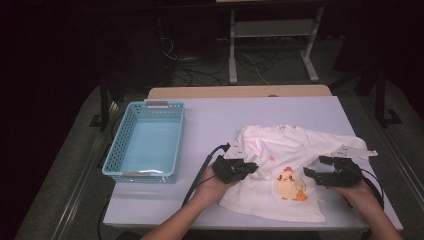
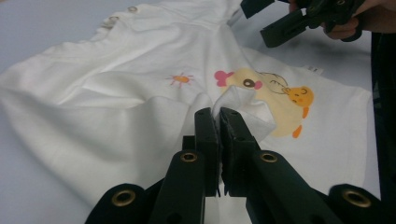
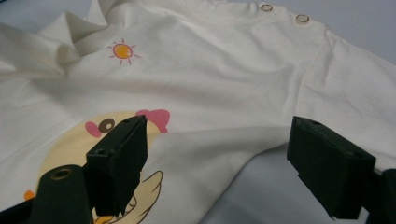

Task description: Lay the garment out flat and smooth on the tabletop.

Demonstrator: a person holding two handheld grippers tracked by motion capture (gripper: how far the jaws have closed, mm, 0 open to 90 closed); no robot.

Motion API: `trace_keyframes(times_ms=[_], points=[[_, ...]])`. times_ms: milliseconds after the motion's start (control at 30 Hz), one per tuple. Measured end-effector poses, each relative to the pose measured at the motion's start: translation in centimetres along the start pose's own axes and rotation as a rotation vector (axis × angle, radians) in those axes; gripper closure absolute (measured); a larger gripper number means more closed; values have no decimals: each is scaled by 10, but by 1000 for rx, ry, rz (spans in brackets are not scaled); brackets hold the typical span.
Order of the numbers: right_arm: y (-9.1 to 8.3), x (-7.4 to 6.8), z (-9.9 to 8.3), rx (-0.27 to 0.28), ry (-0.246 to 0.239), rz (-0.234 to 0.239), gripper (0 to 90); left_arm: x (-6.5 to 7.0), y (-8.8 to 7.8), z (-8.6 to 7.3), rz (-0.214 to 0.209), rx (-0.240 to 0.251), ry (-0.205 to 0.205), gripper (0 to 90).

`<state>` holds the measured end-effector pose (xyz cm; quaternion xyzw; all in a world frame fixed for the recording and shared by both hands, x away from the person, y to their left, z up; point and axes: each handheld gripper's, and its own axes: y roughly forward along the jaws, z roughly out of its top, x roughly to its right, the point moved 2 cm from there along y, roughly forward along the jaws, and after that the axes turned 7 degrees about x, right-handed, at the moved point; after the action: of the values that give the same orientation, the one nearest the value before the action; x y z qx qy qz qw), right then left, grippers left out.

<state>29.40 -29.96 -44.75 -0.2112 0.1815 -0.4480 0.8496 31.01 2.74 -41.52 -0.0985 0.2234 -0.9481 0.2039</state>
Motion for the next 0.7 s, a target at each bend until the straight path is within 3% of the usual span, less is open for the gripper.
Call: trace_keyframes(times_ms=[200, 567, 633, 700], points=[[1, -1, 0, -4, -3, 2, 193, -11, -19, -5, 46, 1, -19, 852], [2, -2, 0, -7, -7, 2, 193, -21, -41, -32, 96, -62, -65, 842], [2, -2, 0, -7, -7, 2, 193, -21, -42, -34, 104, -56, -76, 786], [2, -2, 0, -8, -6, 1, 193, -20, -42, -32, 118, -38, -76, 647]])
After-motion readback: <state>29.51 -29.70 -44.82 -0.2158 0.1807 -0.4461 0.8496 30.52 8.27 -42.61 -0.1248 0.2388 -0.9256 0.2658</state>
